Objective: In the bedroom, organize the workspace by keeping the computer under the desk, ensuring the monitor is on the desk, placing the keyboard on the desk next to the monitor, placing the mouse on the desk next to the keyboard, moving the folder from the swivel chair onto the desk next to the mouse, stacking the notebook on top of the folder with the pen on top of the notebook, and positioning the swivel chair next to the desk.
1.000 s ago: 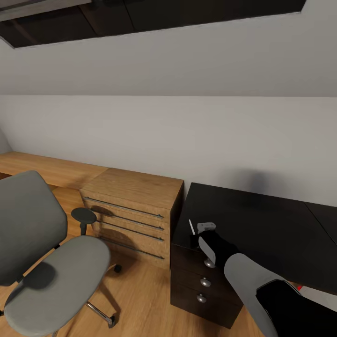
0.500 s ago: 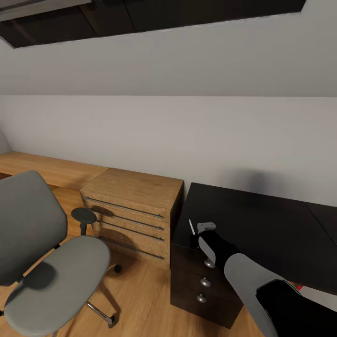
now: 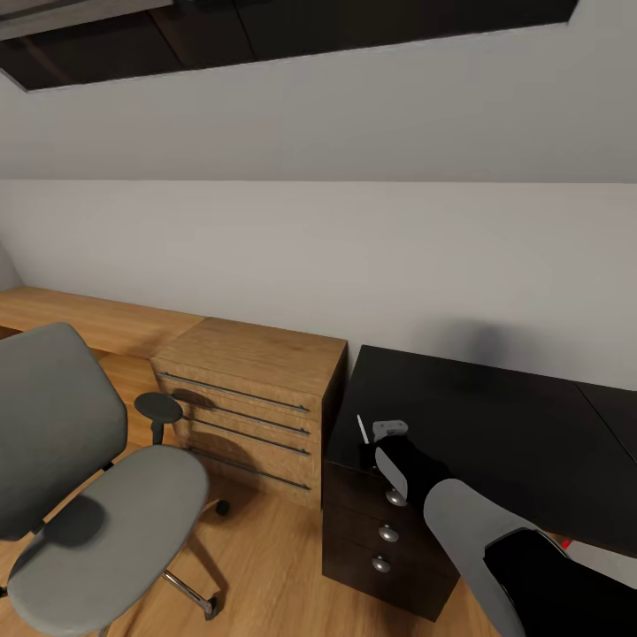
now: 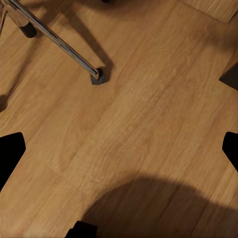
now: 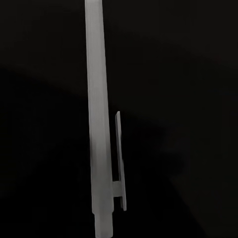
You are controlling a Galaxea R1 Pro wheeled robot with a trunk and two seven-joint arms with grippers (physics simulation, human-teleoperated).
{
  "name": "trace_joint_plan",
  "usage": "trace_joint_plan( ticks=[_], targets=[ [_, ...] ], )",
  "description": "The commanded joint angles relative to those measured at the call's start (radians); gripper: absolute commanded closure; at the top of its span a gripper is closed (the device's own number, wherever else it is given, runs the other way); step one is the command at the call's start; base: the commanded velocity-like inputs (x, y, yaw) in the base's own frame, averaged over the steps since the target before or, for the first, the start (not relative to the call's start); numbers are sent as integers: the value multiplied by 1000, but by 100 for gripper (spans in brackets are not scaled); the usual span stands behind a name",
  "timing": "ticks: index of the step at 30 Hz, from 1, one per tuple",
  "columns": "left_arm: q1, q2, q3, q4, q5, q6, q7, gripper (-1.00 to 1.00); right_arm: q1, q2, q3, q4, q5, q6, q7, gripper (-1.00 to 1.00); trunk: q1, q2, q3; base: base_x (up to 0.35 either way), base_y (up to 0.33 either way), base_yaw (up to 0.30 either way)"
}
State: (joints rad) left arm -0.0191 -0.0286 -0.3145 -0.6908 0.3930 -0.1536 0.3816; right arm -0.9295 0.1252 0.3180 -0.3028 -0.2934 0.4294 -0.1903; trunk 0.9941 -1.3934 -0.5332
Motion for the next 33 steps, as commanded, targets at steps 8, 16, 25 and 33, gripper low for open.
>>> trace_joint_plan(
  ticks=[8,16,25,33],
  targets=[
    [-1,1,-6,1,10,-4,6,-100,0,-1,9,45,-6,9,-9,100,0,0,-1,0,0,0],
    [-1,1,-6,2,10,-4,6,-100,0,-1,6,45,-7,34,-9,100,0,0,-1,0,0,0],
    [-1,1,-6,2,10,-4,6,-100,0,-1,4,45,-7,40,-9,100,0,0,-1,0,0,0],
    [-1,1,-6,2,10,-4,6,-100,0,-1,6,44,-7,40,-9,100,0,0,-1,0,0,0]
  ],
)
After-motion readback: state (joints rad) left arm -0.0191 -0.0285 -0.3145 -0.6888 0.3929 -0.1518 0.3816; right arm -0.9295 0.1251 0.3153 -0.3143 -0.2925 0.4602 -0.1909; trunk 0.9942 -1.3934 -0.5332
